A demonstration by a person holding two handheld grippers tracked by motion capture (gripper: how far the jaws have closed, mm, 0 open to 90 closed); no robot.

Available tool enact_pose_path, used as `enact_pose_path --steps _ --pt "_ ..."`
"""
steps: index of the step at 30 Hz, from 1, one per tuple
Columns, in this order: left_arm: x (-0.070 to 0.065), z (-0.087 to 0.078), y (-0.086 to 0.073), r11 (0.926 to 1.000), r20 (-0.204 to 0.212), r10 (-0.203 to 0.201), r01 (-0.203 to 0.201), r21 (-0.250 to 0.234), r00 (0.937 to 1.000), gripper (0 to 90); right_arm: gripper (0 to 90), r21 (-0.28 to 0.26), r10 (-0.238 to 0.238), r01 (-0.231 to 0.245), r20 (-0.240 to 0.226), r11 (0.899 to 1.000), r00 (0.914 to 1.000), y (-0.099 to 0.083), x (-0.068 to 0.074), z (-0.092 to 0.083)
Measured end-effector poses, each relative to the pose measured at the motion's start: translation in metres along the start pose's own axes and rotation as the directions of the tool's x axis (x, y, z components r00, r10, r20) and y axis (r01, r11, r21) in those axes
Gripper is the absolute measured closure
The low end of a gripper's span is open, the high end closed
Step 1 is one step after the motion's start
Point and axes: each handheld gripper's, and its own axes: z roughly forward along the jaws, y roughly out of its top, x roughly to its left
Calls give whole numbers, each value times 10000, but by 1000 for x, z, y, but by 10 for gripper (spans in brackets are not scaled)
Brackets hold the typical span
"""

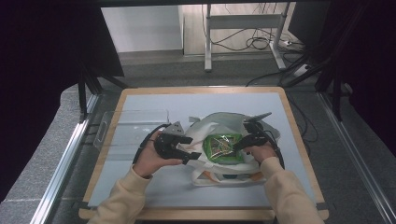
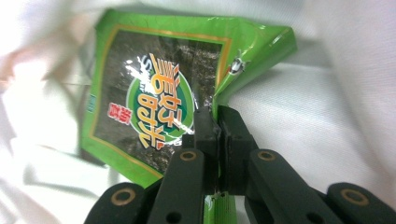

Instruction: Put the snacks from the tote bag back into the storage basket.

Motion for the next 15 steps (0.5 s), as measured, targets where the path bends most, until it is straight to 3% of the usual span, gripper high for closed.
enact_pose_path --steps 8,15 --pt "1 -2 1 9999 -56 153 -152 58 9999 320 864 -761 -435 428 -87 9962 9990 -5 -1 -28" --pt "2 -4 0 9999 37 -40 41 -114 10000 320 865 -1323 -646 610 -226 9893 9977 -10 -7 -48"
